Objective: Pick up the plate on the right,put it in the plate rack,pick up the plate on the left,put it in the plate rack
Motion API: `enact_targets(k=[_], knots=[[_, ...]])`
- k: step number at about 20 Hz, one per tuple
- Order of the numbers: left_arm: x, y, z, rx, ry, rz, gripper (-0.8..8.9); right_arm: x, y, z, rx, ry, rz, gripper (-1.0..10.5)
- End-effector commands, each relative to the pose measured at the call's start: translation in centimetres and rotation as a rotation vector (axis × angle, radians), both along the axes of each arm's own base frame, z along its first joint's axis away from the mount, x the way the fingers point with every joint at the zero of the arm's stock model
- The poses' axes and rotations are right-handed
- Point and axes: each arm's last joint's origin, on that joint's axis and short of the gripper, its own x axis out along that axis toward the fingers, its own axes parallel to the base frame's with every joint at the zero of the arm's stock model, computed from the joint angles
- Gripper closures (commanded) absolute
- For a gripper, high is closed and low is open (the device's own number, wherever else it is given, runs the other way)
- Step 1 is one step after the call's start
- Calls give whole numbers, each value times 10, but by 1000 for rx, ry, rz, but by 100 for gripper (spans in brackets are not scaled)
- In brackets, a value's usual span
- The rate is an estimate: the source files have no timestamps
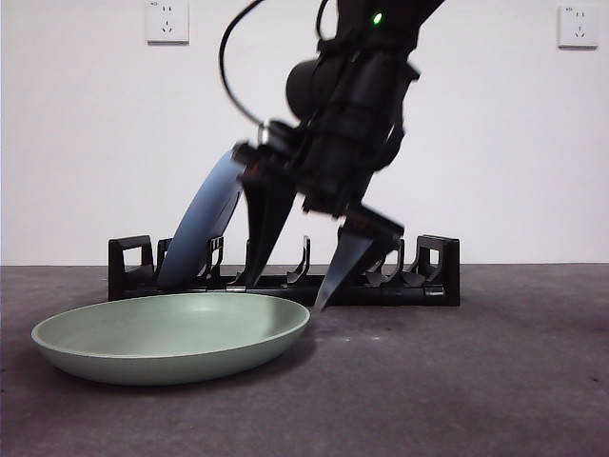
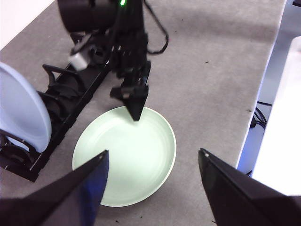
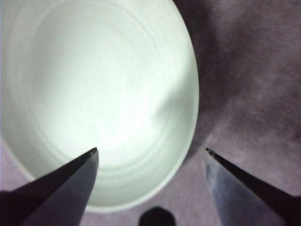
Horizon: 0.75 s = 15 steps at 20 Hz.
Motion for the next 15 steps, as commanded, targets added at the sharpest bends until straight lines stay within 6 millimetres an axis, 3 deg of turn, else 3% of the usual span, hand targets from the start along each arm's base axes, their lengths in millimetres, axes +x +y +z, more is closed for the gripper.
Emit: enact_targets(k=[1, 4, 8, 10, 15], knots=[[-2, -1, 0, 5, -11, -27, 490, 0, 5, -19, -35, 37, -25, 573], [-3, -2, 0, 5, -12, -44, 490, -1, 8, -28, -52, 50, -26, 602], [-4, -4, 0, 7, -15, -66, 490, 0, 9, -30, -83, 30, -36, 884], [-4, -4, 0, 8, -15, -74, 490, 0, 9, -30, -90, 22, -39, 968], [-6, -6, -3, 52, -15, -131, 490, 0, 9, -30, -101, 15, -48, 963]])
